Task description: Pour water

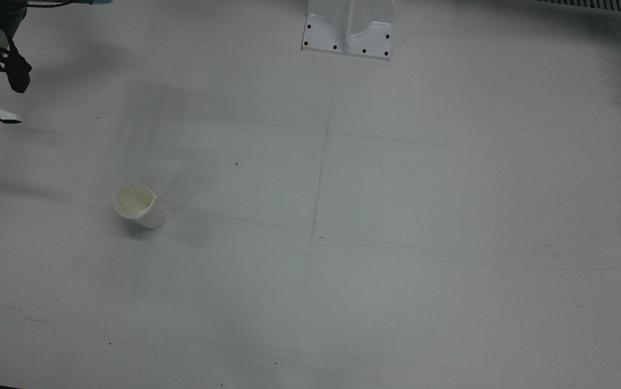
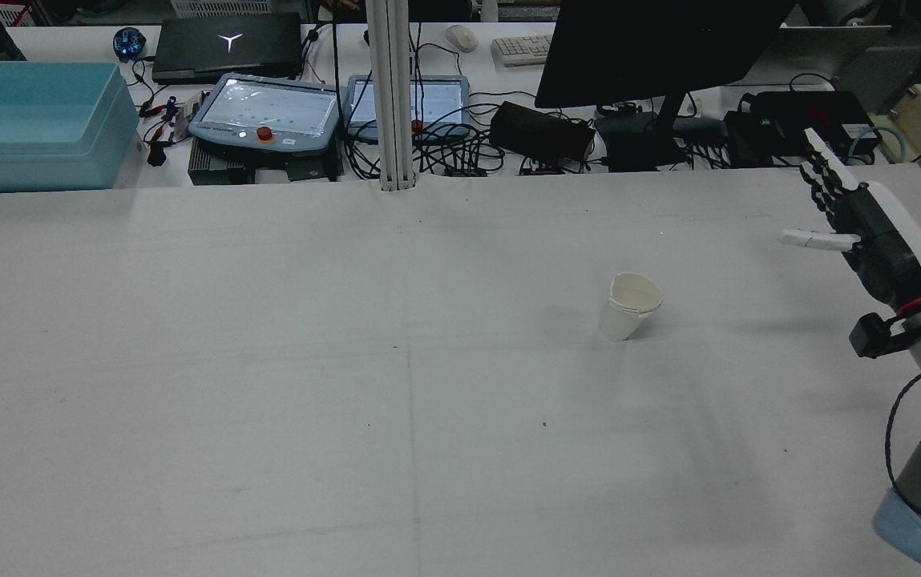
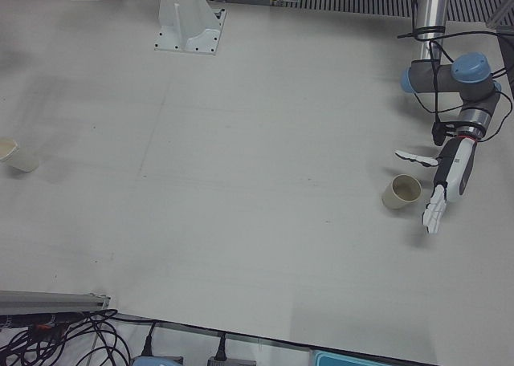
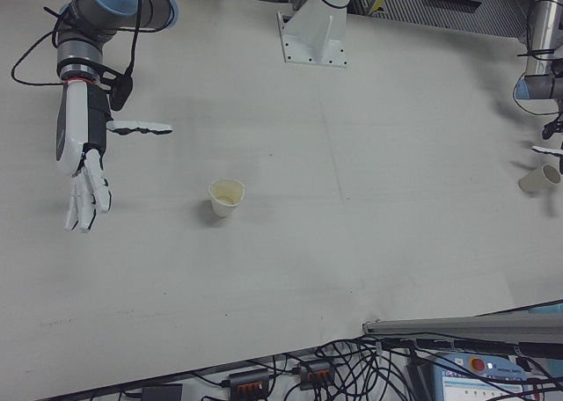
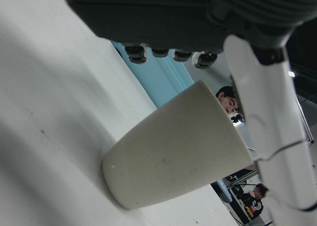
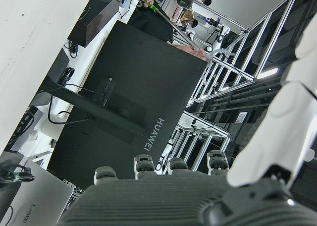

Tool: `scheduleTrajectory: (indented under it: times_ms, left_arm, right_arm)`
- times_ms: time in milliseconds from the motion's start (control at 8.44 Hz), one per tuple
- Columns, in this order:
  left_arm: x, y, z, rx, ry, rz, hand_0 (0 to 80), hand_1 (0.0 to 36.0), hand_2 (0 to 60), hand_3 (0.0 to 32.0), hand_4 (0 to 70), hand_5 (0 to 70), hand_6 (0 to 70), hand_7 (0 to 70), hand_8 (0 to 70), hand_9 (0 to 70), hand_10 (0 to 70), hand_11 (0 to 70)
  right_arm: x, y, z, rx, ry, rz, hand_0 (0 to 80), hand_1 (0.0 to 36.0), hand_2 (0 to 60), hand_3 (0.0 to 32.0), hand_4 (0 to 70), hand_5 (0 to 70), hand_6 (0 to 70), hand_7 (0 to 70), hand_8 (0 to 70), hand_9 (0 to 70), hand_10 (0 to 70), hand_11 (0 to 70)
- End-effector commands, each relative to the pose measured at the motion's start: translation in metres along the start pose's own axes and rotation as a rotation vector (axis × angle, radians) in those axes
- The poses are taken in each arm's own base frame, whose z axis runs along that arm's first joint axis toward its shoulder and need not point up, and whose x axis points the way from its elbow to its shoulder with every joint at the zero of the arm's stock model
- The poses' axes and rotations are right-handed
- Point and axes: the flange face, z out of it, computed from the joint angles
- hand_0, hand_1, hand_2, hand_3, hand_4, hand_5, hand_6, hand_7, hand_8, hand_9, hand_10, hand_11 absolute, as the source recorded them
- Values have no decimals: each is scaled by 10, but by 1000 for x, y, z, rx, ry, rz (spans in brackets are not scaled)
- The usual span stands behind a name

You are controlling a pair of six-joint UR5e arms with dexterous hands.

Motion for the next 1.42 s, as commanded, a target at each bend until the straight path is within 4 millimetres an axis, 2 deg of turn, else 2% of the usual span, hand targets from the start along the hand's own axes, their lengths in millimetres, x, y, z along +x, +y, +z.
scheduleTrajectory:
  times_ms: [0, 237, 474, 711, 829, 947, 1066, 1184, 1303]
  left_arm:
    - [-11, 5, 17, -18, -18, -8, 557, 98, 0, 0, 102, 0, 8, 0, 0, 0, 31, 66]
    - [-15, -1, 13, -5, -27, -6, 610, 135, 0, 0, 109, 0, 16, 0, 0, 0, 36, 78]
    - [-19, 0, 13, -8, -36, -12, 603, 136, 0, 0, 114, 0, 22, 0, 0, 0, 41, 84]
    - [-29, 5, 27, -22, -52, -18, 686, 170, 0, 0, 124, 0, 32, 9, 0, 0, 45, 93]
    - [-30, 6, 29, -22, -54, -19, 626, 154, 0, 0, 139, 0, 40, 15, 0, 0, 48, 96]
    - [-30, 6, 29, -23, -55, -20, 655, 163, 0, 0, 164, 0, 48, 22, 0, 0, 52, 103]
    - [-30, 6, 29, -23, -55, -20, 757, 192, 0, 0, 175, 0, 55, 31, 1, 0, 59, 115]
    - [-30, 5, 27, -20, -55, -20, 800, 205, 0, 0, 205, 0, 60, 37, 2, 0, 65, 124]
    - [-30, 5, 27, -18, -58, -20, 800, 230, 0, 0, 231, 0, 62, 39, 2, 0, 66, 128]
  right_arm:
    - [-2, 1, 2, -1, -6, 2, 436, 107, 77, 162, 0, 42, 51, 7, 47, 43, 0, 0]
    - [-1, 3, 2, -4, -4, 4, 436, 106, 76, 158, 0, 42, 50, 5, 49, 46, 0, 0]
    - [3, 8, 5, -12, -2, 10, 432, 105, 78, 158, 0, 41, 49, 2, 48, 44, 0, 0]
    - [0, 8, 7, -11, -8, 10, 431, 106, 88, 154, 0, 42, 57, 13, 51, 47, 0, 0]
    - [2, 8, 6, -11, -5, 10, 431, 106, 85, 152, 0, 42, 56, 12, 51, 47, 0, 0]
    - [1, 7, 6, -11, -6, 10, 433, 107, 88, 156, 0, 43, 56, 12, 49, 44, 0, 0]
    - [2, 7, 5, -11, -3, 9, 432, 107, 89, 158, 0, 43, 56, 12, 50, 45, 0, 0]
    - [4, 8, 5, -12, 0, 9, 430, 104, 86, 154, 0, 42, 58, 16, 53, 47, 0, 0]
    - [4, 8, 5, -12, 0, 9, 430, 106, 92, 154, 0, 42, 59, 17, 52, 46, 0, 0]
